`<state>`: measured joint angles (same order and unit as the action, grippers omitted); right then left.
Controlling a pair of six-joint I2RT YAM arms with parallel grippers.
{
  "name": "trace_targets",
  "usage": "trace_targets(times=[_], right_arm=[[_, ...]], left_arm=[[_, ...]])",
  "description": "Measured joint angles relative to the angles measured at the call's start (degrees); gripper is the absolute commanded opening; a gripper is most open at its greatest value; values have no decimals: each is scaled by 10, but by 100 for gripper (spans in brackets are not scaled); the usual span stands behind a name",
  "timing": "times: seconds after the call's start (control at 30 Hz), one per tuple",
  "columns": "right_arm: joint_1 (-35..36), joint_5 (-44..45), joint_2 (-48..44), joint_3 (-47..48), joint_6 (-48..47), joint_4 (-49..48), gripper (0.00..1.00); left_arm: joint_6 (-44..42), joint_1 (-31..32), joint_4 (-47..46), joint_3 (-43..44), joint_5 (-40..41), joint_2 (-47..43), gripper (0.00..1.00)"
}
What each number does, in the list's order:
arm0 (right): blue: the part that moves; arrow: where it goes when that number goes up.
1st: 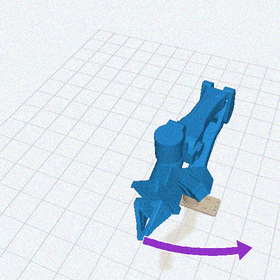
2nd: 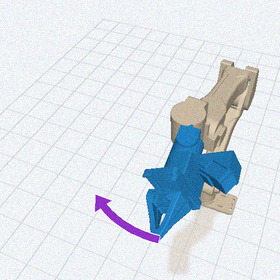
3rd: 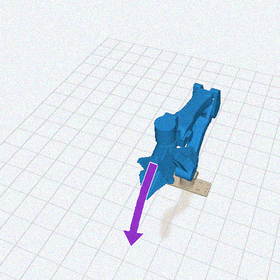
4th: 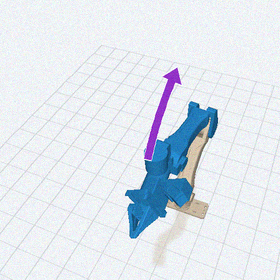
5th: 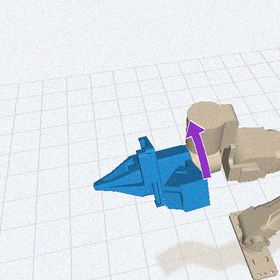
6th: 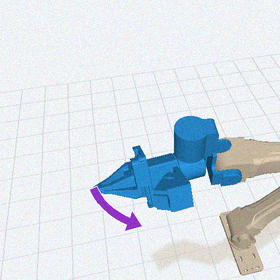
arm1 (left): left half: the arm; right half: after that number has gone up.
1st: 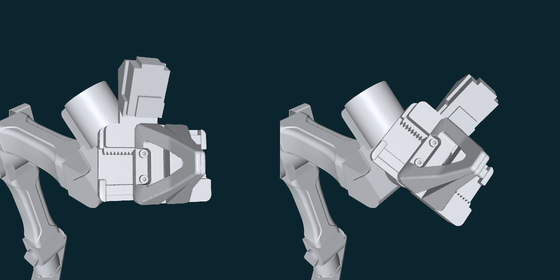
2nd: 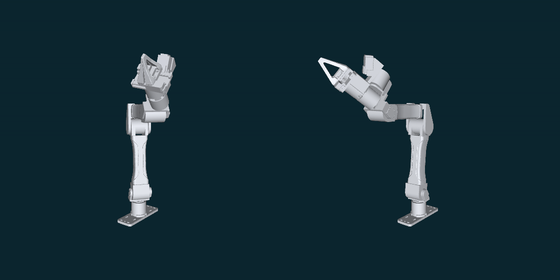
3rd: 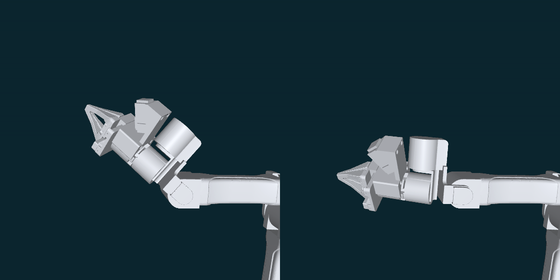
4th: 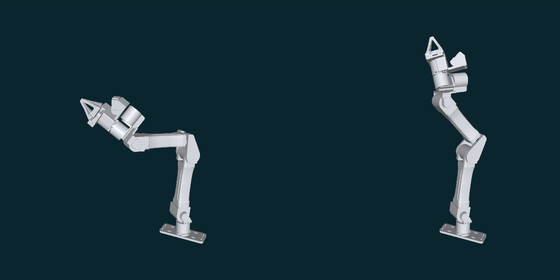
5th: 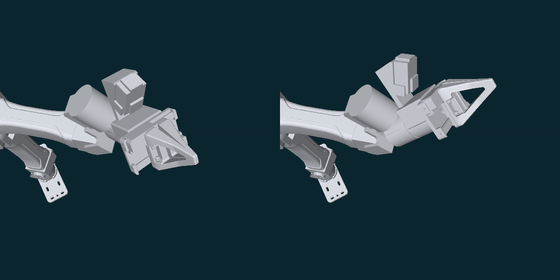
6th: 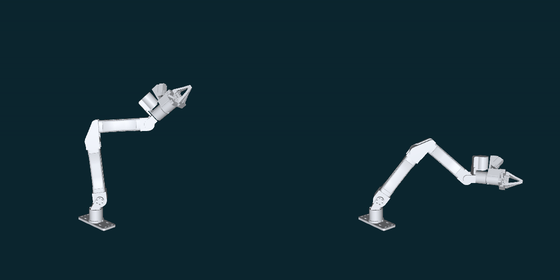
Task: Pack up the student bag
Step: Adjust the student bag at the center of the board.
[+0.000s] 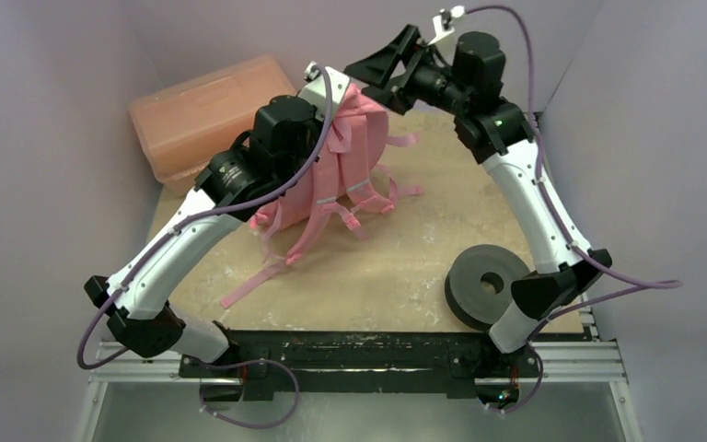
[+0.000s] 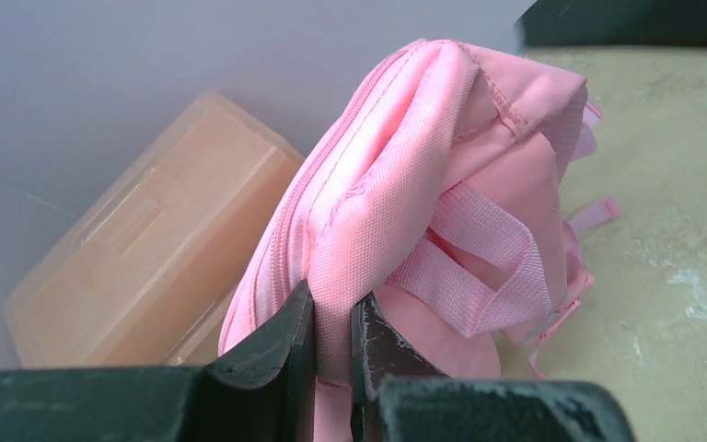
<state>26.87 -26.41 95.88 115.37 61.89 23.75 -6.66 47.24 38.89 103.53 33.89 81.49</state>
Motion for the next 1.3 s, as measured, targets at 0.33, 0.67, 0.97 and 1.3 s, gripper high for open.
trace_targets(times=[0.33,0.67,0.97,1.3], right_arm=[[-49,183,-130,-16,-194,-18,99],[-49,213,-155,-147,-254,-34,98],[-45,99,-129,-332,-230,-115,98],[-40,75,-167,-394,-257,-139,99]], left_arm=[[-43,-39,49,170,-21,110,0],[-51,-60,105,319,-53,189,0],[-22,-64,70,207,-107,118,0],[78,-72,-67,-105,-122,-108,21]])
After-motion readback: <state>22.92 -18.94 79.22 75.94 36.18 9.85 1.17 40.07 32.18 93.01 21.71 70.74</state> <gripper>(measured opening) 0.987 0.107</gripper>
